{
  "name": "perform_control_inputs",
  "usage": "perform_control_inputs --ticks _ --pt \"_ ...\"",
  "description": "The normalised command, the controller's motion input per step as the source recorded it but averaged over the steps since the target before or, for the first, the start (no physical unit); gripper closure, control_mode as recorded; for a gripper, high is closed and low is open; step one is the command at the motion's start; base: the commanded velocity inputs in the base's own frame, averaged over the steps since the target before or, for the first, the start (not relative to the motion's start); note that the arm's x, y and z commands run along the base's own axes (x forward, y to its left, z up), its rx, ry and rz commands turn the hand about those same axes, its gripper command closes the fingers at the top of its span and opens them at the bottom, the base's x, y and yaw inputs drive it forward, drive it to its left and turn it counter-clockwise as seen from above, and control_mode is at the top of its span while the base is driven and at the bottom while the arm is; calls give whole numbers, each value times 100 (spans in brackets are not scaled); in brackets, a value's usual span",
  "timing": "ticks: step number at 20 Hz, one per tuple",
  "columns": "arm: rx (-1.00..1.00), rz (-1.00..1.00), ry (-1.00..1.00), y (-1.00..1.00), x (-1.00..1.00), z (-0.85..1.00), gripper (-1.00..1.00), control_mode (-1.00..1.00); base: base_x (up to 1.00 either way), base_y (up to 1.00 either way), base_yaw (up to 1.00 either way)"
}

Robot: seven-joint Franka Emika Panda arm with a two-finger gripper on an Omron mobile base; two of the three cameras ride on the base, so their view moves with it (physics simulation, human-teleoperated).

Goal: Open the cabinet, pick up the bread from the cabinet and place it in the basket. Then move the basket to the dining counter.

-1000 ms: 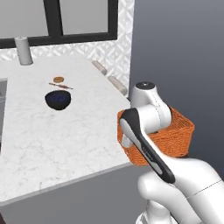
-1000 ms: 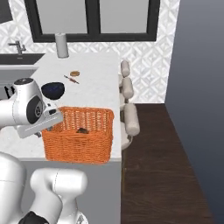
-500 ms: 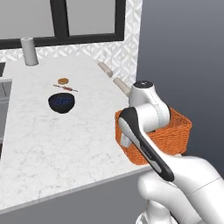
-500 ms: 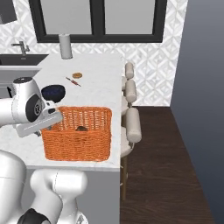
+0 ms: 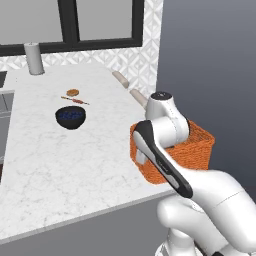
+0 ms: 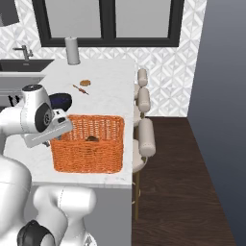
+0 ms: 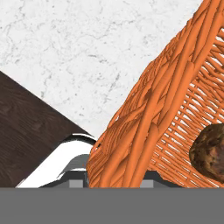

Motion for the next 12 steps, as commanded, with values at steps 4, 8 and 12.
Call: perform_control_inputs --ticks 4,8,12 --pt "1 15 0 5 100 0 100 -100 0 0 0" --pt "1 25 -2 35 100 -14 100 -100 0 0 0" --pt "5 26 -3 30 100 -18 100 -100 0 0 0"
